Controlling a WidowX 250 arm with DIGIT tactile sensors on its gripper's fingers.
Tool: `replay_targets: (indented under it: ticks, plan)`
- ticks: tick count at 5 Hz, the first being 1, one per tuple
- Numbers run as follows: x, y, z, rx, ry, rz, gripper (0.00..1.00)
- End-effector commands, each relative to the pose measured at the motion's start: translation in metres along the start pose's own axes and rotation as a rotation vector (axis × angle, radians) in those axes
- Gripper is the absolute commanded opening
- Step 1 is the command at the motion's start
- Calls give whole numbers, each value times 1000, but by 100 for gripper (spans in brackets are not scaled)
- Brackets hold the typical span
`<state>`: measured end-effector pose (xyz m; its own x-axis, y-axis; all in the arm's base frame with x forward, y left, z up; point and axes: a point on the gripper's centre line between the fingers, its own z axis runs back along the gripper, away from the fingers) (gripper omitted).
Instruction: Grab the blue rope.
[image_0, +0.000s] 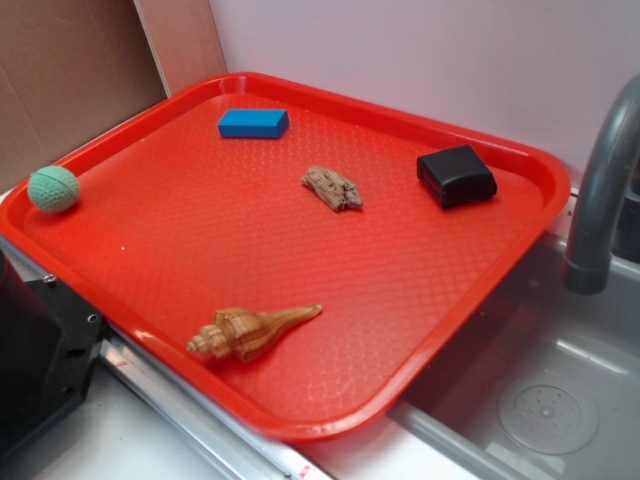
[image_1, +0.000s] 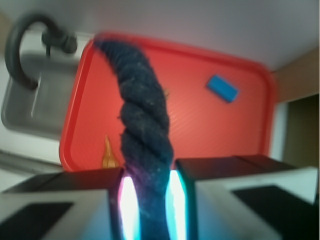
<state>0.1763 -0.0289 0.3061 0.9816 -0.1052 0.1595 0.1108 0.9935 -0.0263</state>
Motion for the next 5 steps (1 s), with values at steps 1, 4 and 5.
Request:
replay_targets:
  ticks: [1,4,5]
  plan:
    - [6,28,15,-3,-53,166,0]
    - [9,34,0,51,-44,206,0]
    - [10,35,-2,79,-53,217,0]
